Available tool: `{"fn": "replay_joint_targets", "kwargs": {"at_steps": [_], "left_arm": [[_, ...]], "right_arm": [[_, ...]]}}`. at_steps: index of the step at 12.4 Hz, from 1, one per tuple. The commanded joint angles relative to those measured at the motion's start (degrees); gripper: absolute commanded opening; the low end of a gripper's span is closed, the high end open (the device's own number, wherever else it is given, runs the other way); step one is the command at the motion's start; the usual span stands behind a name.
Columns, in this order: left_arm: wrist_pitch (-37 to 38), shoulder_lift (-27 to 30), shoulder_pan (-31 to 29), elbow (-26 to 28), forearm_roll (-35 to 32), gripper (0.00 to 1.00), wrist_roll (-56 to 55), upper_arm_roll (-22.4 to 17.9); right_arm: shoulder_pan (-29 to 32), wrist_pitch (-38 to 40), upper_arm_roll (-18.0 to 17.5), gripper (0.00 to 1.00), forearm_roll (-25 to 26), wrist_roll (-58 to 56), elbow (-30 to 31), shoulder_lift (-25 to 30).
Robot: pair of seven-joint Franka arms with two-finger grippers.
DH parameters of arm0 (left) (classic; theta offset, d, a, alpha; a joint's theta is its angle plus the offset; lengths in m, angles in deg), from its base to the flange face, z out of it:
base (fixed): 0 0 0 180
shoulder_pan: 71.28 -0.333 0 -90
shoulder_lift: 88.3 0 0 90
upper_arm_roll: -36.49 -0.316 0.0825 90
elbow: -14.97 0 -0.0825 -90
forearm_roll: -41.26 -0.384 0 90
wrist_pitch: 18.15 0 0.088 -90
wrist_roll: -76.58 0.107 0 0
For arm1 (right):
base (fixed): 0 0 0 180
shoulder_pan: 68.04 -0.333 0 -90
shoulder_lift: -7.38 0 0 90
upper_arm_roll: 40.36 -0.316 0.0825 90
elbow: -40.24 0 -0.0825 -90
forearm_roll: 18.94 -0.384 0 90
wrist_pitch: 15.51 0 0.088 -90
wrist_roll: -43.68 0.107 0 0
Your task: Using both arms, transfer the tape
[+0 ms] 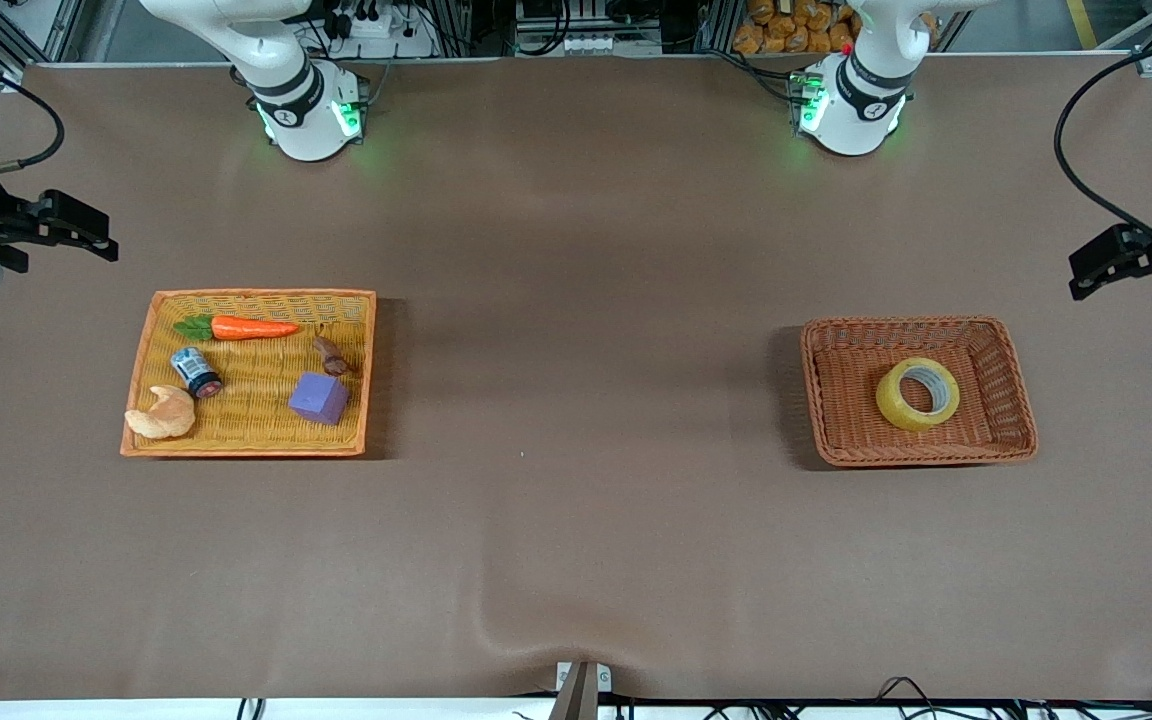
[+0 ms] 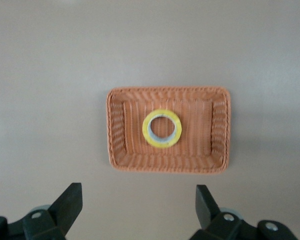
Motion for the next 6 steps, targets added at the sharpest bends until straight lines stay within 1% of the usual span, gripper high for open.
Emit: {"fn": "replay_joint_targets", "kwargs": {"at_steps": [1, 4, 6], "left_arm": [[1.4, 2.3, 0.5, 1.9, 1.2, 1.00, 0.4, -1.0], [1.4, 2.2, 0.3, 1.6, 1.7, 1.00, 0.5, -0.9], [1.9, 2.4, -0.1, 2.1, 5.1, 1.00, 0.7, -1.1]], "right_arm": [[-0.2, -0.3, 0.3, 1.00, -0.4, 0.1, 0.3, 0.2], [-0.2, -0.3, 0.3, 1.00, -0.4, 0.1, 0.3, 0.1], [-0.2, -0.3, 0.3, 1.00, -0.4, 0.1, 0.3, 0.1]]}}
